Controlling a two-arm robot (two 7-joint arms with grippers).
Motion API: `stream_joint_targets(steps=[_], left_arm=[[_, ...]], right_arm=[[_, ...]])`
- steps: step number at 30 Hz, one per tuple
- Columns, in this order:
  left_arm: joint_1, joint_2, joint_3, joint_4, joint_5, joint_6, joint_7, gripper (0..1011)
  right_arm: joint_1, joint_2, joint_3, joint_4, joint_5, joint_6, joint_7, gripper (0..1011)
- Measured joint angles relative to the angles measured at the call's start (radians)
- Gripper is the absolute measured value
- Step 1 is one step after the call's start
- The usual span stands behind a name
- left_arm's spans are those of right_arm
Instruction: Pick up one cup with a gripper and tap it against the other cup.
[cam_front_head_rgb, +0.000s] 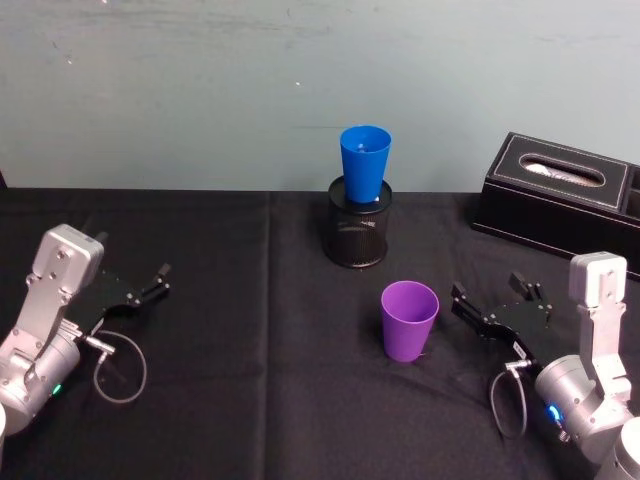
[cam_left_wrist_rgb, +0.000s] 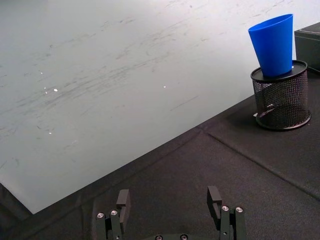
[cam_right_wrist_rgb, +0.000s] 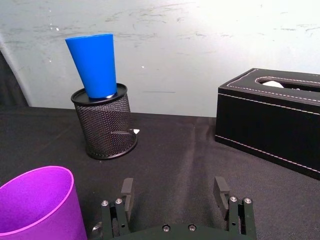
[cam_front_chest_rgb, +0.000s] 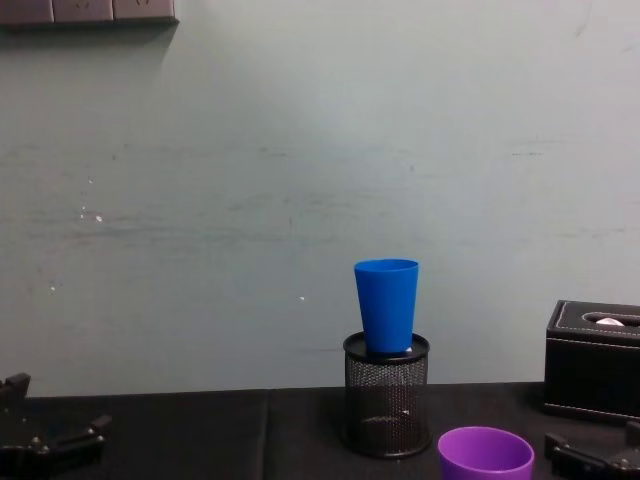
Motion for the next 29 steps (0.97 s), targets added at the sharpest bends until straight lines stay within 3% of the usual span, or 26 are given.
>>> stream_joint_targets(steps=[29], left_arm=[[0.000,0.000,0.000,0.000,0.000,0.000,0.000,1011]], right_arm=[[0.000,0.000,0.000,0.000,0.000,0.000,-0.001,1000]])
